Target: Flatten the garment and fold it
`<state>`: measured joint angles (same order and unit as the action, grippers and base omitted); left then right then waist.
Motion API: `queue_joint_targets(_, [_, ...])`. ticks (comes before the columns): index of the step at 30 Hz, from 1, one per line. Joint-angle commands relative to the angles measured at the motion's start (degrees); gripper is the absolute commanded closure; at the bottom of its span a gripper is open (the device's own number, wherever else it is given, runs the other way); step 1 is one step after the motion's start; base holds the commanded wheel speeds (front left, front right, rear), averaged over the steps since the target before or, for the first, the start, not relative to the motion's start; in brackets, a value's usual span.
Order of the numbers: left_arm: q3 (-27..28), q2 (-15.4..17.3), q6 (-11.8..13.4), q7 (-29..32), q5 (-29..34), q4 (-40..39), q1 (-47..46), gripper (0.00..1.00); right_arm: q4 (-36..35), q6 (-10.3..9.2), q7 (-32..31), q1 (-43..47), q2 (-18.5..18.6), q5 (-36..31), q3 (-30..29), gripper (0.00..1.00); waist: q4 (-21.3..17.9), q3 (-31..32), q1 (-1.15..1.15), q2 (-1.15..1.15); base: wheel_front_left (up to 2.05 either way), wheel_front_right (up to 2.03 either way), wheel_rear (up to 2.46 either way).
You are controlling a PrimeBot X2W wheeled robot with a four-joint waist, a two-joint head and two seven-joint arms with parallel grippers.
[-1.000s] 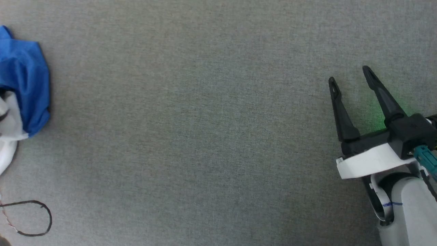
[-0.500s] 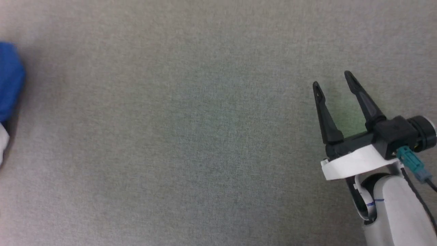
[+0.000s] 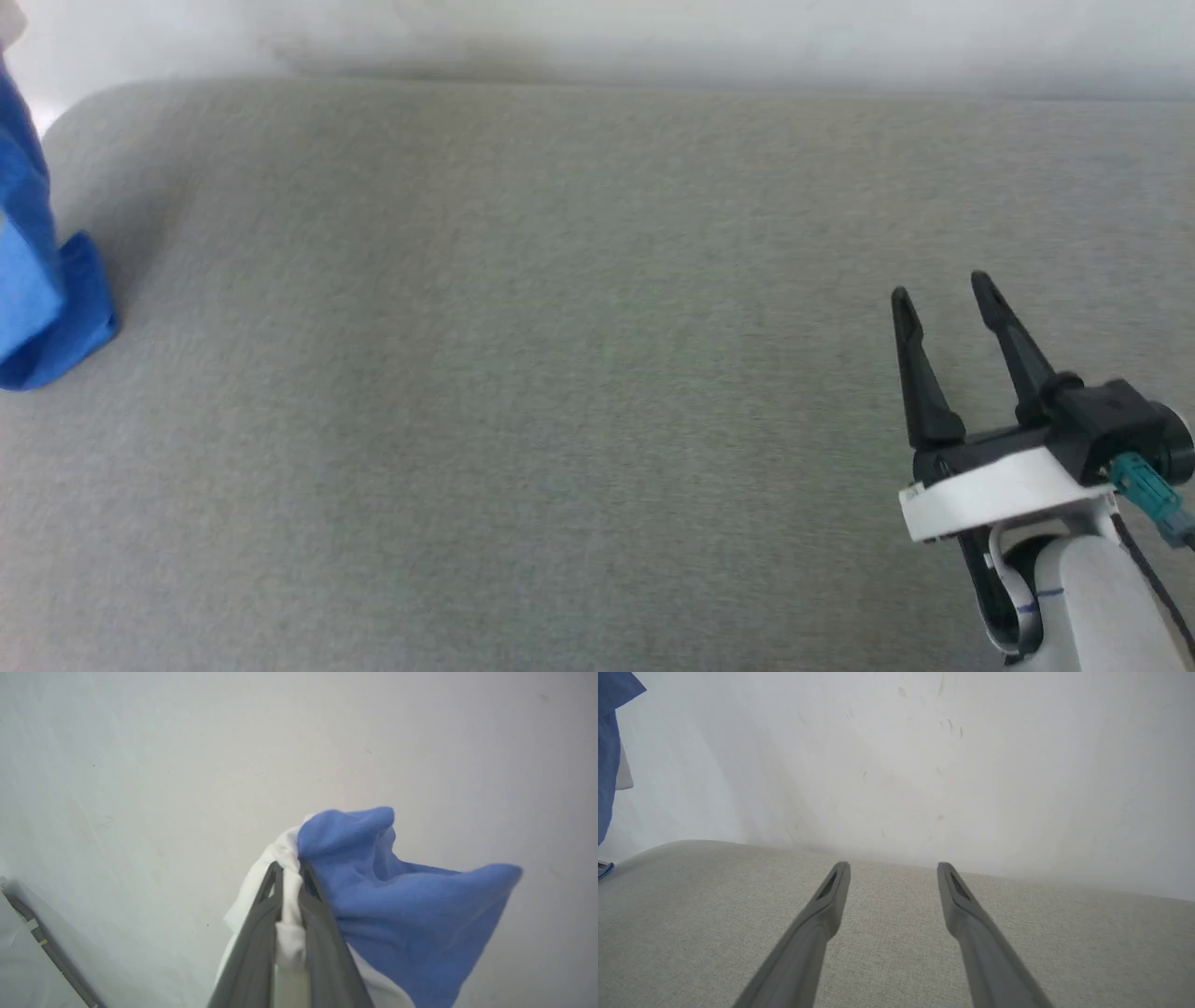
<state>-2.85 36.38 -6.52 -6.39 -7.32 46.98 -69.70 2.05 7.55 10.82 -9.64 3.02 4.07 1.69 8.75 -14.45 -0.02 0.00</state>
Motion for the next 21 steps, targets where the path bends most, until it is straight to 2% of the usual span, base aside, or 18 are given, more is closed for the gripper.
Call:
queue_joint_targets(1, [-1.29,-2.32,-0.27,-1.05,0.15,-1.74,-1.1,1.0,0.15,-0.06,0.55,1.16,-0.12,0.78,-0.58,0.0,-6.09,5.22,0.02,0.0,0.0,0.0,0.0])
queue_joint_targets(7, [-5.28,-9.5,-0.6,-1.93,-1.39,-8.8,-0.74,1.0,-0.12,-0.06,0.3,3.25,-0.13,1.65,-1.57,0.0,-11.39,6.93,0.02,0.0,0.0,0.0,0.0])
queue_joint_targets(15, [-10.78,-21.1,-0.34,2.63,-5.05,-22.89,6.64,1.0,-0.78,-0.06,-0.07,4.49,-0.13,2.43,-2.64,0.0,-17.57,6.71,0.02,0.0,0.0,0.0,0.0])
queue_joint_targets(16, [-10.78,-21.1,-0.34,2.63,-5.05,-22.89,6.64,1.0,-0.78,-0.06,-0.07,4.49,-0.13,2.43,-2.64,0.0,-17.57,6.71,0.02,0.0,0.0,0.0,0.0])
queue_joint_targets(21, [-11.69,-25.55,3.01,5.91,-7.96,-33.68,18.05,1.0,-1.75,-0.06,-0.15,5.41,-0.13,2.77,-3.53,0.0,-18.93,5.08,0.02,0.0,0.0,0.0,0.0])
